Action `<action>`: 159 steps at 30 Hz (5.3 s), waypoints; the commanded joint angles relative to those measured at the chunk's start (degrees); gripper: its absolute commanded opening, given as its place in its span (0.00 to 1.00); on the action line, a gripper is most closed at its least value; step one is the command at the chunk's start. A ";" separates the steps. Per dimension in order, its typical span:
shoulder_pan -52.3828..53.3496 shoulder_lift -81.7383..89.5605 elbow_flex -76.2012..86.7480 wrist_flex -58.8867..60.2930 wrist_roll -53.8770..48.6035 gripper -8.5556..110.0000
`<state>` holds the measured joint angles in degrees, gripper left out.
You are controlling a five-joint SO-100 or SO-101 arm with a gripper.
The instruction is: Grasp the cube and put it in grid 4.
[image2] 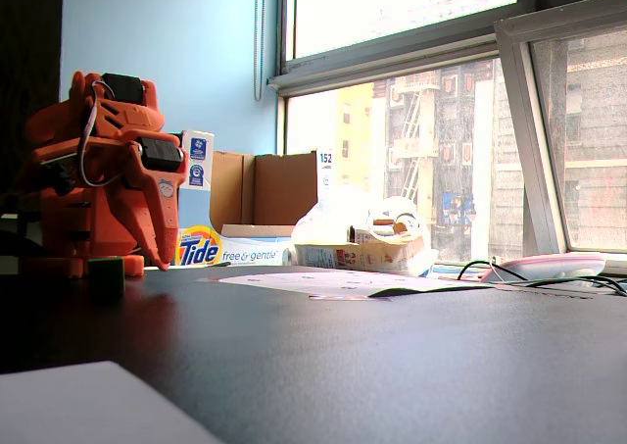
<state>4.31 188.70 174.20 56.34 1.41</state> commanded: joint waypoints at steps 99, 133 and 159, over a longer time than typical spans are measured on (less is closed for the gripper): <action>11.69 -55.90 -32.34 -7.03 5.80 0.29; 20.04 -60.47 -36.04 -2.81 1.05 0.07; -8.70 -78.31 -90.53 24.35 8.44 0.07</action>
<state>0.53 114.61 93.52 78.05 8.79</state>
